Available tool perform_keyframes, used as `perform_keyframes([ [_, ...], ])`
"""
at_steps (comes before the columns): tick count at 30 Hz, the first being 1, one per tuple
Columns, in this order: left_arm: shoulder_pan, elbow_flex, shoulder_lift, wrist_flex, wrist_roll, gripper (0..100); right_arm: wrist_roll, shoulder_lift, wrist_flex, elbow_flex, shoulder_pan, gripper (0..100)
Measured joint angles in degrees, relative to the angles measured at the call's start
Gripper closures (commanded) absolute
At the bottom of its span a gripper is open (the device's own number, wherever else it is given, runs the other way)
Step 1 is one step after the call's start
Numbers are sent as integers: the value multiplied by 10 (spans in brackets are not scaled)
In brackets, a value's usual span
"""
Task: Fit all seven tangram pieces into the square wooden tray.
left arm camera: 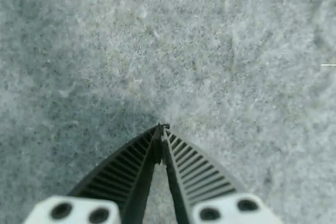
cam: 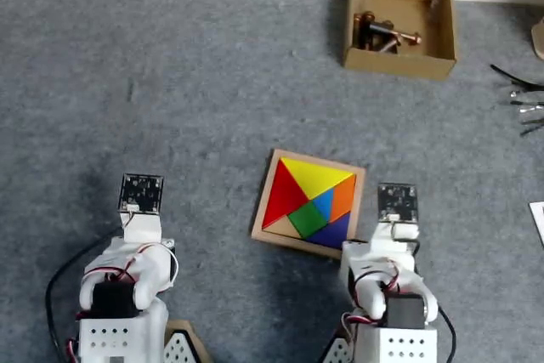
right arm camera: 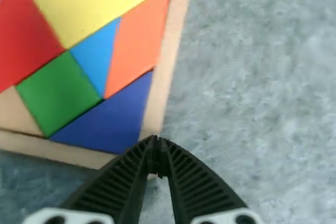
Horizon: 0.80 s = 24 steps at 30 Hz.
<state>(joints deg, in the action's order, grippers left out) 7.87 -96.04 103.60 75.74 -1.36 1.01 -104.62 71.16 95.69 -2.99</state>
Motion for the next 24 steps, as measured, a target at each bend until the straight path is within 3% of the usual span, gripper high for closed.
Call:
perform_keyframes([
  [13, 0, 0, 0, 0, 0, 995, 0, 0, 0, 0, -2, 990],
  [18, -49, 0, 0, 0, 0, 995, 0, 0, 0, 0, -3, 990],
  [24, -31, 0, 0, 0, 0, 995, 0, 0, 0, 0, -3, 990],
])
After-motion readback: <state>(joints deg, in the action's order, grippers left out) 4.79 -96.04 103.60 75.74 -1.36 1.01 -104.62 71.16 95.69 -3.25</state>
